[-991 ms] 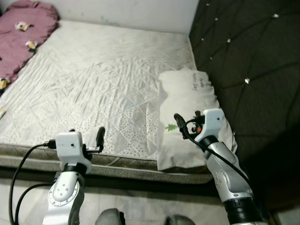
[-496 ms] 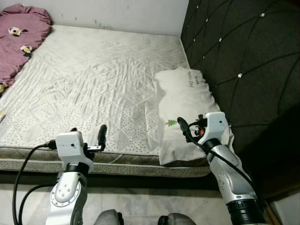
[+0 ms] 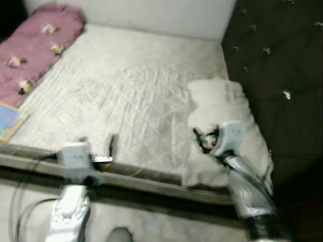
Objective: Clean up the room
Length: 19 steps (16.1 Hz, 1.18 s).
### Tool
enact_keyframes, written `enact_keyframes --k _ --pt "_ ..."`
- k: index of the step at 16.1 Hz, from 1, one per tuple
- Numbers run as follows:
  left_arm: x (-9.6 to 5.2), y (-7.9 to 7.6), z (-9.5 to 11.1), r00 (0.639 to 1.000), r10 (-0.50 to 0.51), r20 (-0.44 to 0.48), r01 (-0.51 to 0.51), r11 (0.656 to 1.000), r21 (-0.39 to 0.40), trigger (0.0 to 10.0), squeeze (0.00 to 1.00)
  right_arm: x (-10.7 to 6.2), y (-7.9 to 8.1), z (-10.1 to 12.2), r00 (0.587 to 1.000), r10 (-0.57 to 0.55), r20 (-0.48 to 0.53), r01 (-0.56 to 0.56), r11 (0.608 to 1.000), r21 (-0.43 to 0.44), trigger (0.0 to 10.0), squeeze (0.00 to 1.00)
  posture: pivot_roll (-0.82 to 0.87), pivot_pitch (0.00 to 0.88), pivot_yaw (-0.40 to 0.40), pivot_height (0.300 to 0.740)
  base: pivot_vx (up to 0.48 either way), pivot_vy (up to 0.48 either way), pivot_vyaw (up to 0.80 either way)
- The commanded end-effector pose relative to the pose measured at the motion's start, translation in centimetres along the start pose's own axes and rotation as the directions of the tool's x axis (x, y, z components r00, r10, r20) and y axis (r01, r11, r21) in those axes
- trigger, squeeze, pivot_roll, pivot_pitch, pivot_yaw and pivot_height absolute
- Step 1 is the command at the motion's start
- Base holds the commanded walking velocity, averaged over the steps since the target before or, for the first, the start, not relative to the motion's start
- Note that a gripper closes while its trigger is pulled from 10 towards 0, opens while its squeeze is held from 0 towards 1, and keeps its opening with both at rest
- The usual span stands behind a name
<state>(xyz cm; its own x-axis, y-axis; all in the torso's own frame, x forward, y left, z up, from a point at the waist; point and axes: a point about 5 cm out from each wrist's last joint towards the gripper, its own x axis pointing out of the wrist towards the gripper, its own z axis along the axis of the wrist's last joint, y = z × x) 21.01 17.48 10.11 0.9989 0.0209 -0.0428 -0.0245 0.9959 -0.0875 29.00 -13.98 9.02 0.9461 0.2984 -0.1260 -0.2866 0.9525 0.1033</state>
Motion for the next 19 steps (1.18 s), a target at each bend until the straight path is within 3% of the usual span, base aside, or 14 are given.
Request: enact_keyframes --k 1,7,13,19 --pt "0.27 -0.85 0.18 1.0 -0.02 0.006 0.02 1.0 -0.012 10.0 0.0 -0.56 -1.39 -0.16 0.999 -0.049 -0.008 0.048 0.999 -0.016 10.0 0.0 0.04 0.05 -0.069 0.74 0.307 0.0 0.0" --pt "0.35 -0.91 -0.06 1.0 -0.002 -0.007 0.002 1.0 -0.001 10.0 0.0 -0.44 -1.48 -0.25 0.999 -0.053 -0.013 0.053 0.998 -0.021 10.0 0.0 0.04 0.046 -0.07 0.74 0.0 0.0 0.0" --pt "0.36 -0.98 -0.14 1.0 -0.002 -0.013 0.001 1.0 -0.006 10.0 0.0 -0.38 -1.51 -0.4 0.998 -0.056 -0.022 0.056 0.998 -0.026 10.0 0.0 0.04 0.052 -0.071 0.74 0.0 0.454 -0.62" --pt "0.35 -0.88 -0.17 1.0 0.011 -0.012 -0.011 1.0 -0.023 10.0 0.0 -0.36 -1.52 -0.43 0.998 -0.059 -0.024 0.058 0.998 -0.025 10.0 0.0 0.04 0.055 -0.069 0.74 0.0 0.48 0.0"
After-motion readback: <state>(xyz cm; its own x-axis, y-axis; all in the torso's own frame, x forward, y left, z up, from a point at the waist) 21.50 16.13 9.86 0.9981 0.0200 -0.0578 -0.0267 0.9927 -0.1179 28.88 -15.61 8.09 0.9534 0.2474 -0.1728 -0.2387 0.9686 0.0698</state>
